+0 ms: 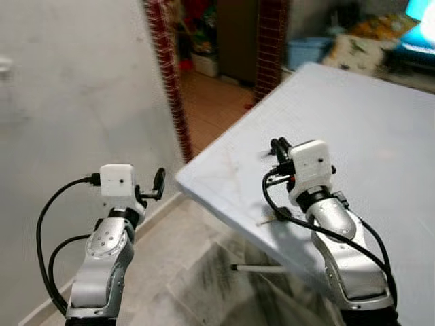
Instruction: Hang keys on a hook
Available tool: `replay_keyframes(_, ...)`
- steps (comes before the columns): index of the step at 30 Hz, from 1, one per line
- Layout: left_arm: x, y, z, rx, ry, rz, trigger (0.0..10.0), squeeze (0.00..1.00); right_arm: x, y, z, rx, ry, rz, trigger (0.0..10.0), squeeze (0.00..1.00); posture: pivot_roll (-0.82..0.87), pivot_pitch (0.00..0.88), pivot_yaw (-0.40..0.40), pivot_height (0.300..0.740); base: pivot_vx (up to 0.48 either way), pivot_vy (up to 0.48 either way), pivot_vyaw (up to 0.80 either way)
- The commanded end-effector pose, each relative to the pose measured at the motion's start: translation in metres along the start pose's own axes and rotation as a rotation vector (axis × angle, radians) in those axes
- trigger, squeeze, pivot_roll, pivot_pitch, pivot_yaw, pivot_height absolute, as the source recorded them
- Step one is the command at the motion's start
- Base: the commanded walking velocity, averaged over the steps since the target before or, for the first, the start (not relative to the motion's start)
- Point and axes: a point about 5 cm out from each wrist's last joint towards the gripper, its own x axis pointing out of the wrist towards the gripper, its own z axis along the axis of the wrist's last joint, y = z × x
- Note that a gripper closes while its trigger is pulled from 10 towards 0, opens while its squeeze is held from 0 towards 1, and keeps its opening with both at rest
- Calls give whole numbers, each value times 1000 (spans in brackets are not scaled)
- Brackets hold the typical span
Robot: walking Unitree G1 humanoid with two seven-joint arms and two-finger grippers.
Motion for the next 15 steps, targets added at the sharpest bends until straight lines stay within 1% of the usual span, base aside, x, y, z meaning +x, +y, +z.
replay_keyframes(1, 1, 2, 4, 19, -11, 13, 10000, 0, 1, 1, 6, 9, -23, 5, 10000, 0, -62, 38, 77, 740, 0, 0, 800)
replay_keyframes(15, 1, -1, 2, 70, -22, 12, 10000, 0, 3, 3, 10, 4, -42, 28, 10000, 0, -63, 36, 71, 740, 0, 0, 800)
